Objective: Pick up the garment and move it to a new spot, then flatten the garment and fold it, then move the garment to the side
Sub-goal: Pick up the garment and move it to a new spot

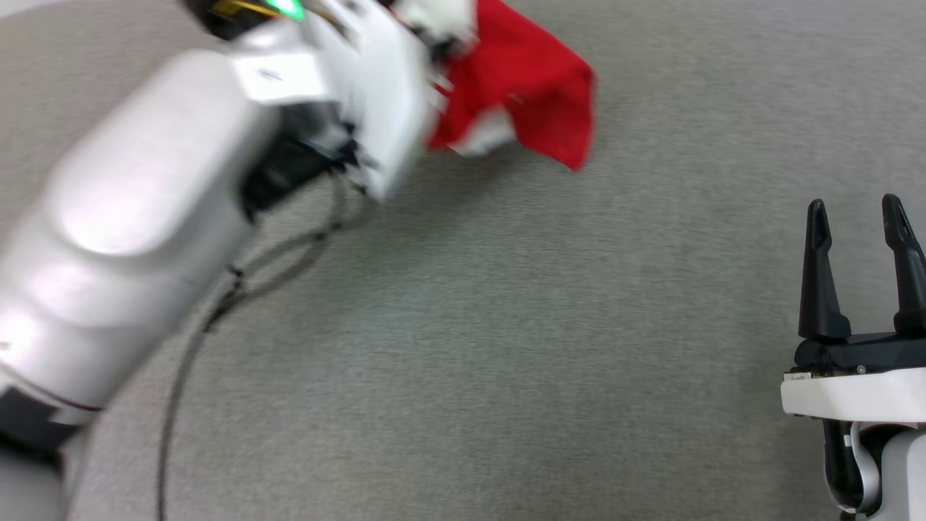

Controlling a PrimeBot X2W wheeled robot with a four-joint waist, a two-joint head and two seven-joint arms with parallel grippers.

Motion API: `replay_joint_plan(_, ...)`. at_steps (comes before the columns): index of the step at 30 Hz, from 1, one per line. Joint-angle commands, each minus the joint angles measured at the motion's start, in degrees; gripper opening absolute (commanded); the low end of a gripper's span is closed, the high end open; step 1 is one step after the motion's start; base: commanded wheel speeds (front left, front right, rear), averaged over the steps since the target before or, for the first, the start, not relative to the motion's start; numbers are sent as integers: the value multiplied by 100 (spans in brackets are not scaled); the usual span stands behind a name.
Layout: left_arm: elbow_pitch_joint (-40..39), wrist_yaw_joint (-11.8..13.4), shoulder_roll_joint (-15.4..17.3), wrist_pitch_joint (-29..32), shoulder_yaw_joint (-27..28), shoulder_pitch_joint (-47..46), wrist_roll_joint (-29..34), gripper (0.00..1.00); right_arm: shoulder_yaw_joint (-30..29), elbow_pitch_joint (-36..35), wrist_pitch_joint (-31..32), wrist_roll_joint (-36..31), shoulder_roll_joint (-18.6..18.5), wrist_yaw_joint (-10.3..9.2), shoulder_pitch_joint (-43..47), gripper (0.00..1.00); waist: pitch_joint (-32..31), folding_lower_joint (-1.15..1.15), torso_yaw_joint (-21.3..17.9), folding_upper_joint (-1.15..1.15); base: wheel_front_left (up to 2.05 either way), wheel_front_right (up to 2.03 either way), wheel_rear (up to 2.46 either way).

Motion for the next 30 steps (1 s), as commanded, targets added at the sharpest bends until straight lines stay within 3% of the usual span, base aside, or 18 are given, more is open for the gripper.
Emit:
replay_joint_plan(1,13,0,-94,-41,-104,14,0,0,11,22,-12,17,9,-3,0,100,17,0,-201,0,0,0,0)
replay_joint_plan(10,303,0,-903,-332,-1639,352,-131,0,7,73,-12,198,8,-4,-66,100,174,0,-620,0,0,0,0)
replay_joint_plan(16,294,-2,-1338,-58,-1859,1075,63,0,-22,123,-12,206,8,-3,-75,100,192,0,-665,0,0,0,0)
replay_joint_plan(21,326,-2,-1512,-93,-1854,1499,319,0,-51,194,-12,170,8,-3,-25,100,67,0,-601,0,0,0,0)
replay_joint_plan(22,366,-2,-1537,-231,-1854,1504,329,36,-52,204,-12,159,8,-4,-1,100,31,0,-577,0,0,0,0)
replay_joint_plan(23,431,-1,-1565,-436,-1852,1484,302,100,-55,214,-12,151,8,-4,22,100,-14,0,-552,0,0,0,0)
replay_joint_plan(30,778,25,-1629,-2245,-1543,1355,274,100,-89,281,-12,101,8,-3,249,100,-471,0,-368,0,0,0,0)
